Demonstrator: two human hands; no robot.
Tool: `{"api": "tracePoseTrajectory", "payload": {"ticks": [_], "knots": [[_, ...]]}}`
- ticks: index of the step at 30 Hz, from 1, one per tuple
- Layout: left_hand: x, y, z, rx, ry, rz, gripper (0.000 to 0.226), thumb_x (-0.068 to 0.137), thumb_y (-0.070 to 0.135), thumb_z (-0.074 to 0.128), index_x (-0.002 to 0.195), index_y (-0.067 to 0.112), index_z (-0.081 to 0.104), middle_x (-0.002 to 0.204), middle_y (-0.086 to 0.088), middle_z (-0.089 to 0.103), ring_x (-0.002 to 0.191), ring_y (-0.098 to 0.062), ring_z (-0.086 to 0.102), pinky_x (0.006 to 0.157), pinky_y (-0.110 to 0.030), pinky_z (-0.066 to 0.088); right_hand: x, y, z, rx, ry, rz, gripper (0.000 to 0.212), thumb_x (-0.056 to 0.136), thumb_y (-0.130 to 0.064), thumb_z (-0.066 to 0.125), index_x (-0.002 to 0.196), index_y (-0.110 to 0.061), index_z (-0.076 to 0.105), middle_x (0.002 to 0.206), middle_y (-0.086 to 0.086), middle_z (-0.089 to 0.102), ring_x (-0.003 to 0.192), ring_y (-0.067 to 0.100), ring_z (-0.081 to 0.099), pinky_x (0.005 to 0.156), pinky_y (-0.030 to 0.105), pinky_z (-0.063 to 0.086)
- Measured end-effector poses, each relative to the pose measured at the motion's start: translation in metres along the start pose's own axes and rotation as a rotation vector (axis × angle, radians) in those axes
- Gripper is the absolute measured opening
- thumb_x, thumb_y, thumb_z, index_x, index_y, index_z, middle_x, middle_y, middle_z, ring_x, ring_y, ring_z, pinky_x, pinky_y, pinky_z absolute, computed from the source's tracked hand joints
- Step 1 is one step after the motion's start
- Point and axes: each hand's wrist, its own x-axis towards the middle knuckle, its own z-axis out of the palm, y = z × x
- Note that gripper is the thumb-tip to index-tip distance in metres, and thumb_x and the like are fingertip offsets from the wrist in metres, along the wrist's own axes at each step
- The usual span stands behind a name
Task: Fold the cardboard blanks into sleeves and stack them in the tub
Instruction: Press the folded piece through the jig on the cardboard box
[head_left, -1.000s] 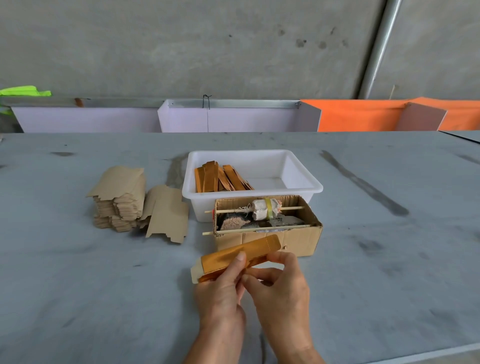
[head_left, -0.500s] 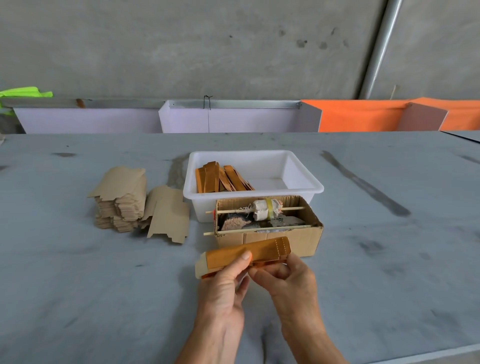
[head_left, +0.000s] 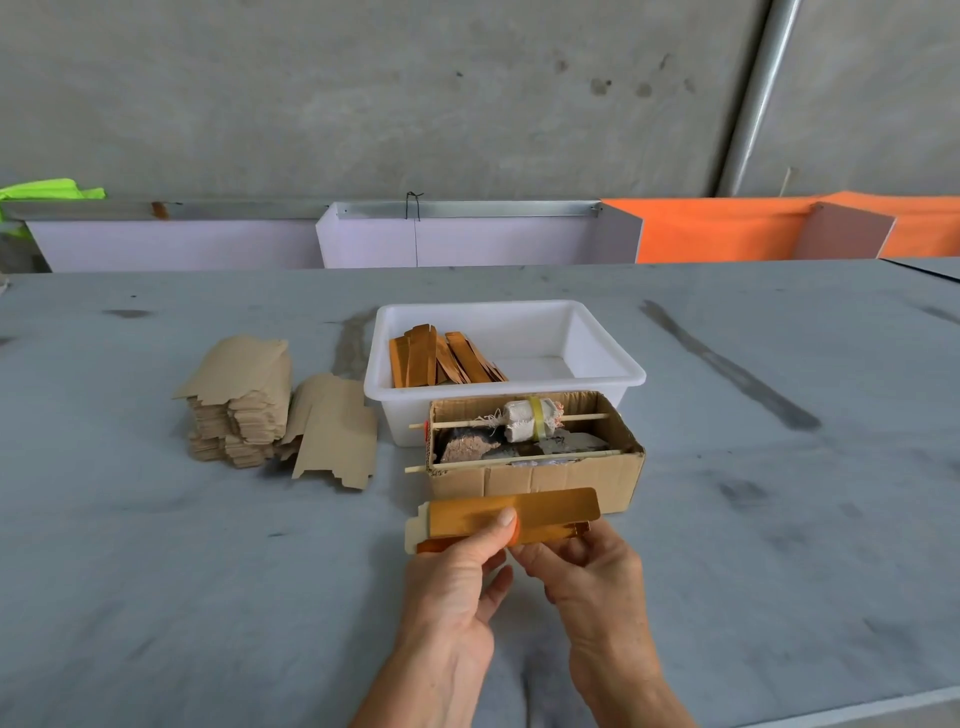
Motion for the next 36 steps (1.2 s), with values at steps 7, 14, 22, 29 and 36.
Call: {"api": "tracePoseTrajectory", "payload": {"ticks": [7,14,22,29,36], "knots": [[-0.005,-0.003,0.004,0.051,0.020,0.080,0.023,0.067,-0.003,0.076,0.080,0.012,0.064,0.078,-0.008,0.069,0.074,-0.023,0.062,0.067,-0.033,0.048,-0.004,0.002,-0.002,0.034,-0.017,0.141,0.020,0.076,0.011,0.065,0.070,-0.008,0.067,0.058,0.003,0.066,0.051,0.007,0.054,0.059,0.026,0.039],[-0.006,-0.002,0.003,0.047,-0.007,0.080,0.019,0.067,-0.001,0.075,0.079,0.009,0.065,0.075,-0.009,0.069,0.078,-0.024,0.063,0.070,-0.035,0.048,-0.006,0.000,0.005,0.255,-0.049,0.292,0.014,0.066,-0.007,0.071,0.080,-0.008,0.072,0.078,0.009,0.072,0.068,0.013,0.066,0.064,0.028,0.044],[-0.011,-0.009,-0.003,0.107,-0.112,0.060,0.014,0.070,0.008,0.074,0.082,0.006,0.068,0.068,-0.005,0.067,0.068,-0.018,0.058,0.063,-0.029,0.048,-0.001,-0.004,0.009,0.163,0.180,0.287,0.017,0.078,-0.006,0.071,0.063,-0.014,0.065,0.062,0.001,0.069,0.055,0.006,0.064,0.062,0.025,0.039],[-0.012,-0.012,-0.005,0.091,-0.061,0.104,0.007,0.075,-0.004,0.070,0.078,0.001,0.065,0.060,-0.006,0.064,0.060,-0.017,0.057,0.063,-0.029,0.049,0.002,-0.004,0.004,0.104,0.184,0.284,0.023,0.088,-0.022,0.063,0.068,-0.012,0.064,0.058,0.003,0.065,0.062,0.014,0.061,0.068,0.031,0.043],[-0.013,-0.010,-0.005,0.084,-0.047,0.114,0.009,0.078,0.003,0.069,0.086,0.002,0.064,0.066,-0.008,0.069,0.059,-0.017,0.062,0.058,-0.028,0.050,0.005,-0.008,-0.002,0.110,0.171,0.332,0.032,0.097,-0.033,0.049,0.080,-0.010,0.065,0.071,0.013,0.069,0.076,0.021,0.067,0.070,0.034,0.043]]}}
